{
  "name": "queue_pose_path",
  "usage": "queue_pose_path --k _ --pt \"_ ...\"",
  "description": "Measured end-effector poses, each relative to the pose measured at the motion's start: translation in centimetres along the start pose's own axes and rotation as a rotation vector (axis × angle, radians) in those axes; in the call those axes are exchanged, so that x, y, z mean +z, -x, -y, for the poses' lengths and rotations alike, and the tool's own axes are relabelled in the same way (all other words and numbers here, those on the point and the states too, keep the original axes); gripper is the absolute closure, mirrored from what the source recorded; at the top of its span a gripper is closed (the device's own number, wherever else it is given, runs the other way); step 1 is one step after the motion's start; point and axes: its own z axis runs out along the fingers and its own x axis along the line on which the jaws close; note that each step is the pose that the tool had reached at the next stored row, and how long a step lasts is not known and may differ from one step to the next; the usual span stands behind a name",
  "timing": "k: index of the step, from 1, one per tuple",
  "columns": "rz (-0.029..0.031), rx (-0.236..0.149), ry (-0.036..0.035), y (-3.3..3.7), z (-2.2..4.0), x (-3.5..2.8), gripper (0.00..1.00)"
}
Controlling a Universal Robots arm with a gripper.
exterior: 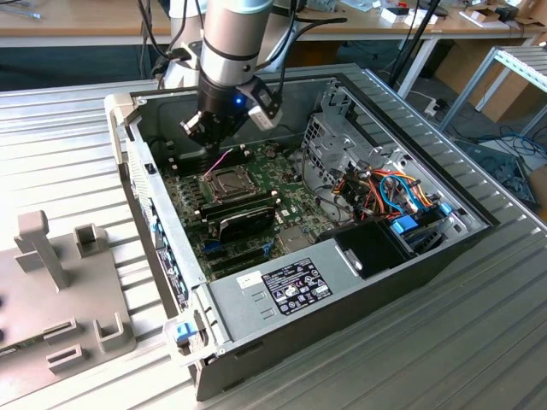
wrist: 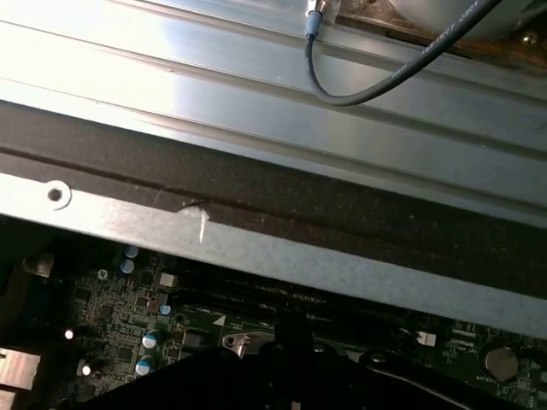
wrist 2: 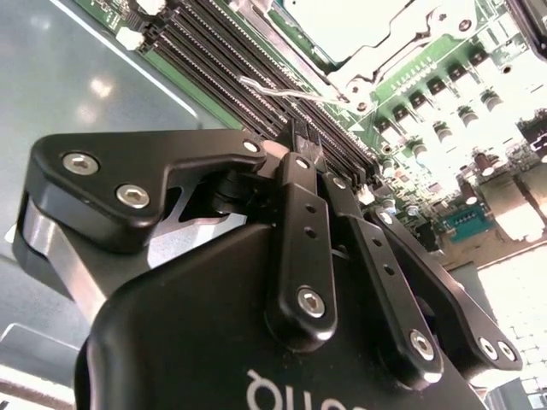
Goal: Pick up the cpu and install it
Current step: 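Install the first cpu locking lever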
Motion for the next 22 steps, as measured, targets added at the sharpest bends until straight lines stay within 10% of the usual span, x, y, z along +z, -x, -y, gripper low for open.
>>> queue_pose_path --k 22 --pt "-0.0054 -0.040 0.0016 0.03 0.75 0.48 0.89"
